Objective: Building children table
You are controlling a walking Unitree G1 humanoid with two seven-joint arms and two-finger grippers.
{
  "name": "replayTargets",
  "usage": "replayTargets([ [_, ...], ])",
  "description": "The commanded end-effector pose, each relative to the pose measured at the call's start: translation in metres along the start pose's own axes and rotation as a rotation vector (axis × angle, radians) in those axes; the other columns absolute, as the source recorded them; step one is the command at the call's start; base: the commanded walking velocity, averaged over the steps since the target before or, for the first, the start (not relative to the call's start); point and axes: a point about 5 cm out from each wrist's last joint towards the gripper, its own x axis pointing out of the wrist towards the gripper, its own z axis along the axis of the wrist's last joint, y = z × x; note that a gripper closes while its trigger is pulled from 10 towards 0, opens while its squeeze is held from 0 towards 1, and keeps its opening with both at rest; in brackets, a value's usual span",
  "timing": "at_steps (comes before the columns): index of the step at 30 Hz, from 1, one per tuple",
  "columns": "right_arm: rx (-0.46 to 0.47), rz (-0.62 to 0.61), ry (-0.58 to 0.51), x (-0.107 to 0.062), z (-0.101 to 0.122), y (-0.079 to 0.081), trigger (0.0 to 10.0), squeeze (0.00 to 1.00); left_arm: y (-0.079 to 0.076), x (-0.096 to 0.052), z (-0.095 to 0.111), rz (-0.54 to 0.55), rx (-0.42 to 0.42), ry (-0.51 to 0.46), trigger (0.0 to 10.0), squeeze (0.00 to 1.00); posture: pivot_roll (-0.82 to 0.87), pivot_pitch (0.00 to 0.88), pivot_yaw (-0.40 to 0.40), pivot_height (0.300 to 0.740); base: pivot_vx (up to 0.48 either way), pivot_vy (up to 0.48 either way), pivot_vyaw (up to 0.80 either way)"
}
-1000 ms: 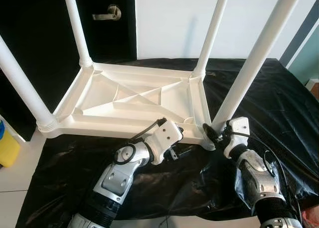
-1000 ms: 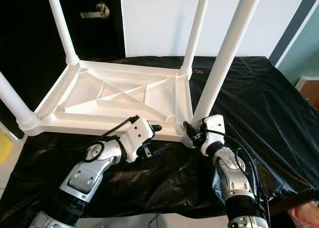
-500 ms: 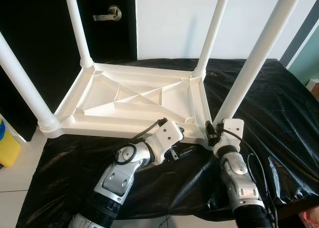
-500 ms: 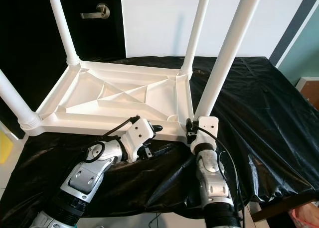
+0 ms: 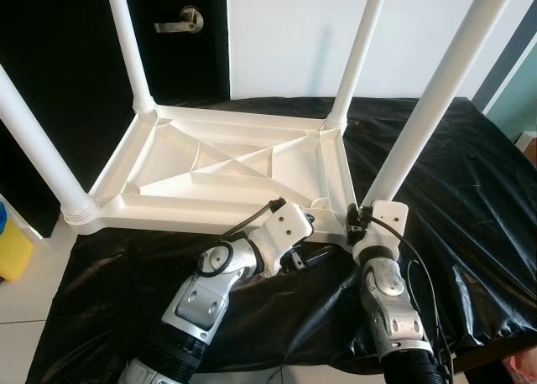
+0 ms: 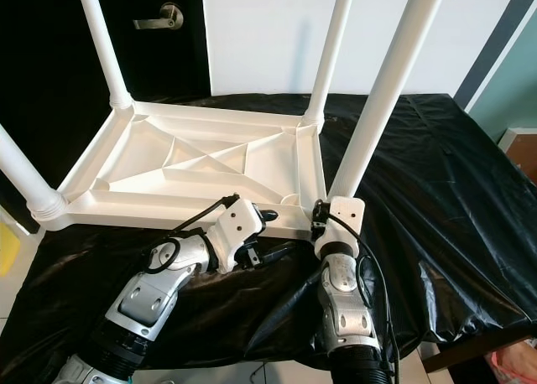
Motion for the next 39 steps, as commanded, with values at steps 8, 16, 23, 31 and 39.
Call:
replayTargets([
  [8,-0.007,0.11,-0.066,-0.002,0.008,-0.021,10.0,1.0,0.002,0.001,-0.002,0.063,-0.011,0.009,10.0,0.0,0.0,0.0,-0.064,0.74,0.0,0.0,0.0],
  [16,-0.043,0.453,-0.057,-0.009,0.006,-0.04,10.0,0.0,0.002,0.001,-0.003,0.064,-0.011,0.009,10.0,0.0,0.0,0.0,-0.065,0.74,0.0,0.0,0.0],
  [23,-0.093,0.567,-0.024,-0.002,0.007,-0.05,10.0,0.0,0.001,0.002,-0.003,0.059,-0.001,0.008,10.0,0.0,0.0,0.0,-0.065,0.74,0.0,0.0,0.0],
  [31,-0.16,0.674,0.01,0.015,0.008,-0.05,10.0,0.0,0.003,0.002,-0.002,0.059,0.005,0.007,10.0,0.0,0.01,0.0,-0.064,0.74,0.0,0.0,0.0],
  [39,-0.208,0.764,0.03,0.024,0.003,-0.038,0.0,0.0,0.003,0.0,-0.002,0.063,0.011,0.009,10.0,0.0,0.03,0.0,-0.071,0.74,0.0,0.0,0.0],
])
